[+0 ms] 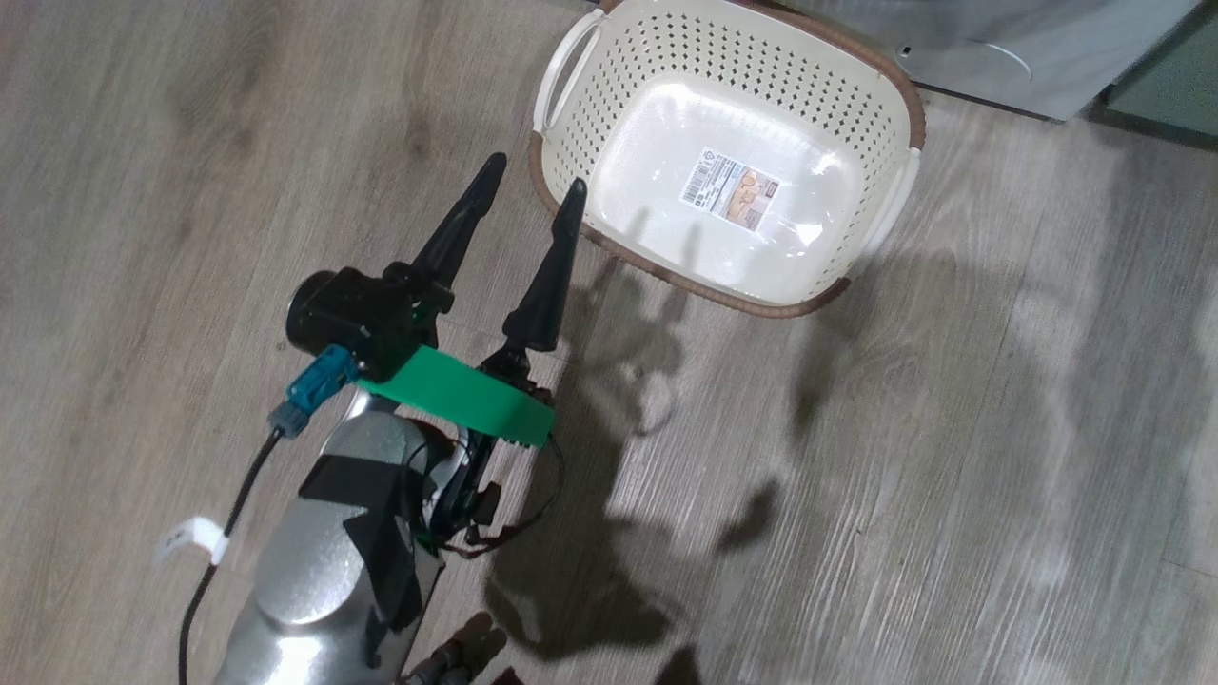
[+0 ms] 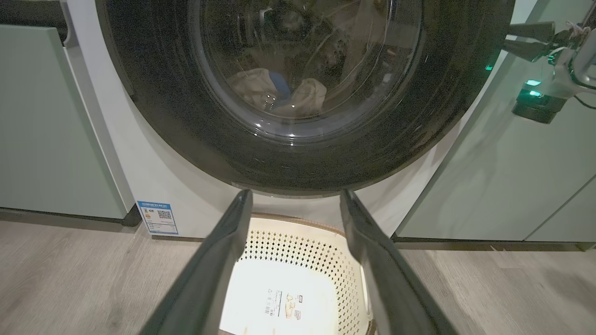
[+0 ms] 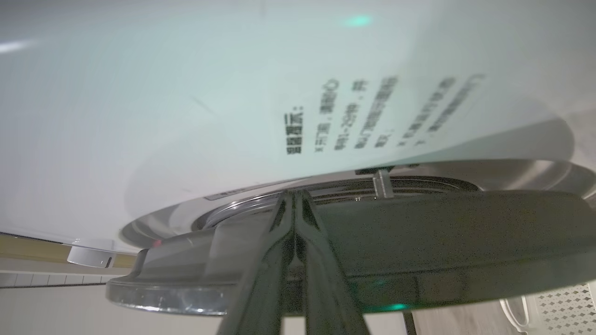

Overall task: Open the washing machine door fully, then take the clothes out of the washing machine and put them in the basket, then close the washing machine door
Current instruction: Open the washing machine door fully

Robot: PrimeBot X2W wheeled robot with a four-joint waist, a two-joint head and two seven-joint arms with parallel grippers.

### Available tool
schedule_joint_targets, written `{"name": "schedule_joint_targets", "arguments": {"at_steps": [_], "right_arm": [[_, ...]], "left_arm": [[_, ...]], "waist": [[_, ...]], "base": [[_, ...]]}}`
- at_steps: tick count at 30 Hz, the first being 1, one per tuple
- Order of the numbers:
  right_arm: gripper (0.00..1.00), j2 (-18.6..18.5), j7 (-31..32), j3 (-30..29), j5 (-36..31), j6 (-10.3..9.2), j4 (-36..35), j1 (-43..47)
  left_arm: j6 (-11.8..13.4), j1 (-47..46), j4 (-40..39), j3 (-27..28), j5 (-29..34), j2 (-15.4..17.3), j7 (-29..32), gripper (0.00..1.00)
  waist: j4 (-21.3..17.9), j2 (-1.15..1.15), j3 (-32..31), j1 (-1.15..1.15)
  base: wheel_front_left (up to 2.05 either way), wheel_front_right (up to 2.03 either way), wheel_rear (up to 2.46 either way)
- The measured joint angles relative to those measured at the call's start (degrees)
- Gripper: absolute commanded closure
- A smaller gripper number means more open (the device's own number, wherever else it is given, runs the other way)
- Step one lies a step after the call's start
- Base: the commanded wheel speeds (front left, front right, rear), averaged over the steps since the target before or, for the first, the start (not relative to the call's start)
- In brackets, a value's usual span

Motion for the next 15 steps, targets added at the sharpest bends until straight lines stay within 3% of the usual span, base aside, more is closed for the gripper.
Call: {"name": "schedule_joint_targets", "arguments": {"at_steps": [15], "right_arm": [[1.00,-1.03,4.43,2.19,-1.00,0.00,0.77,-0.21]], "left_arm": [[0.45,-0.71,0.13,-0.12,-0.07,-0.02,0.00,0.00]], "waist": [[-0.13,0.00,-0.22,0.00]], "base": [[0.00,0.00,0.00]]}}
